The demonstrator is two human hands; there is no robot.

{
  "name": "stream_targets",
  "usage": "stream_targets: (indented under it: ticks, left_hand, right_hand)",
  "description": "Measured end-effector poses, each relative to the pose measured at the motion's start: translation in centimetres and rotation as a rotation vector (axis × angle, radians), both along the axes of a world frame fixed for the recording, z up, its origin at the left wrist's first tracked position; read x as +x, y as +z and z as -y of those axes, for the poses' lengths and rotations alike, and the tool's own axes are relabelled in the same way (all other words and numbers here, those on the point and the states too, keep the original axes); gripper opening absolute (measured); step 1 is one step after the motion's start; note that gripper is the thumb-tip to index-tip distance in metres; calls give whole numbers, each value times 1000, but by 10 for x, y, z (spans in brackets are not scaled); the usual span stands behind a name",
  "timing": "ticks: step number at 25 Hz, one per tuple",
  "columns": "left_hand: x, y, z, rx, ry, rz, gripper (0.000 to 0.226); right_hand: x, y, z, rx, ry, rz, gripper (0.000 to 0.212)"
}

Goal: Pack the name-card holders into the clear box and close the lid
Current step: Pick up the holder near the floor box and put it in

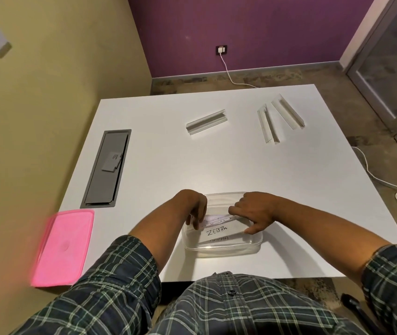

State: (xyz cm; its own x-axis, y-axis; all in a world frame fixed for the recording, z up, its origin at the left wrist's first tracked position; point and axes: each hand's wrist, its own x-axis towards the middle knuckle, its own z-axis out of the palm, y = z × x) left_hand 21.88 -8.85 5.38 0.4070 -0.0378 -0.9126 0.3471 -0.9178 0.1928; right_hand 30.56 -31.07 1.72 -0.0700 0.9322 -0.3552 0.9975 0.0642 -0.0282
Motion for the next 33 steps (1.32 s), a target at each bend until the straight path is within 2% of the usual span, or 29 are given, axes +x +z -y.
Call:
stream_targets:
  ticks: [8,11,13,16,19,22,28,31,33]
  left_hand:
    - [-15,-17,7,169,-243,114,22]
    - [-15,-19,9,204,-275,134,14]
    - [-14,-19,10,203,-282,126,18]
    - [-11,-22,10,212,-319,143,23]
    - [-10,-21,11,221,-359,164,12]
    - [-11,-22,12,219,-363,163,11]
    - [-9,-31,18,243,-359,154,25]
    - [0,-34,13,158,-303,56,21]
    - [12,-32,9,47,-184,-54,12]
  right_hand:
    - [-12,-8,-9,-63,72,76,67]
    - [-17,-9,-6,-66,137,75,65]
    - [-22,-12,-7,-110,158,78,62]
    - [-24,-15,-8,-225,90,57,62]
    - [-24,-19,-5,-294,7,16,56]
    - [-24,-22,-1,-280,13,-22,38]
    - [-30,-28,-8,-302,-12,-28,36]
    - [-29,-29,-8,-245,46,9,30]
    - [-27,-29,-5,-140,59,17,34]
